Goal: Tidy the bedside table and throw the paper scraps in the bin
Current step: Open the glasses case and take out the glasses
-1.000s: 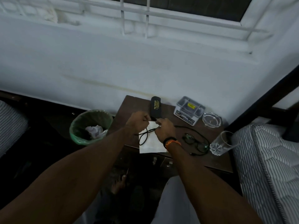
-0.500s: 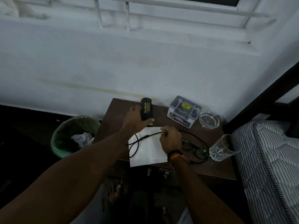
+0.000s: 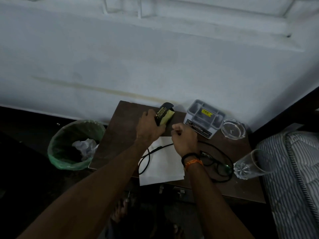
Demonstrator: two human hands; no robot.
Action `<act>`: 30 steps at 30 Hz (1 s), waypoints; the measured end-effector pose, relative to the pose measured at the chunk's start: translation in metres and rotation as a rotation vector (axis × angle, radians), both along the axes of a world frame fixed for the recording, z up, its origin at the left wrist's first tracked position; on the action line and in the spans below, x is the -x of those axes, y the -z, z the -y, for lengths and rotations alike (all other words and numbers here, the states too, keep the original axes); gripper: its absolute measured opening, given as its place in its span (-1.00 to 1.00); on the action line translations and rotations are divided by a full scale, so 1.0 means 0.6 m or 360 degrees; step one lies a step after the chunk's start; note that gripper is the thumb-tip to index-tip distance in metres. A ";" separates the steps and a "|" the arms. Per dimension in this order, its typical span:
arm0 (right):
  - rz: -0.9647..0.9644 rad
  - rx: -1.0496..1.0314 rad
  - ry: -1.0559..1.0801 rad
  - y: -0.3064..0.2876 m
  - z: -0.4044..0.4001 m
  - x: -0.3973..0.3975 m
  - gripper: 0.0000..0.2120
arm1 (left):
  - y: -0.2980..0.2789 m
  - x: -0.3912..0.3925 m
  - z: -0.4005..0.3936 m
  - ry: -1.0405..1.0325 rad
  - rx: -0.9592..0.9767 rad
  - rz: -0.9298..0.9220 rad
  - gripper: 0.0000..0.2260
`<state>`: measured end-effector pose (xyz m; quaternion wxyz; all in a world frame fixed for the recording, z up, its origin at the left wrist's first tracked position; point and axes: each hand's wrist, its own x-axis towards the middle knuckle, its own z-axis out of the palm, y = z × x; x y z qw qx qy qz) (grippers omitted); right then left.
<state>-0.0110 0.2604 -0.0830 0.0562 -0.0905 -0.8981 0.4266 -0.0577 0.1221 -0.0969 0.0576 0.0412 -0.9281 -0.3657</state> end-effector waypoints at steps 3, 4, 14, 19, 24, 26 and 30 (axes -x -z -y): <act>0.0074 0.0028 -0.0036 0.001 0.012 0.008 -0.76 | -0.002 0.002 0.015 -0.0008 -0.0294 0.0060 -0.57; 0.0103 0.0031 -0.0049 0.003 0.015 0.009 -0.76 | 0.000 0.004 0.020 0.0018 -0.0355 0.0108 -0.61; 0.0100 -0.0002 -0.0003 0.006 0.016 0.022 -0.59 | 0.027 0.029 0.055 0.0123 -0.0652 0.0227 -0.79; 0.0183 0.0095 -0.0057 0.013 0.018 0.027 -0.46 | 0.034 0.036 0.053 -0.0032 -0.1014 0.0318 -0.81; 0.0233 0.0176 -0.0012 0.023 0.022 0.029 -0.55 | 0.029 0.020 0.056 -0.0122 -0.1390 0.0375 -0.82; 0.0200 0.0275 0.0064 0.023 0.026 0.029 -0.68 | 0.019 0.004 0.061 -0.0164 -0.1481 0.0360 -0.84; 0.0188 0.0765 0.0303 0.014 0.031 0.024 -0.95 | -0.018 -0.031 0.076 -0.0191 -0.1621 0.0376 -0.79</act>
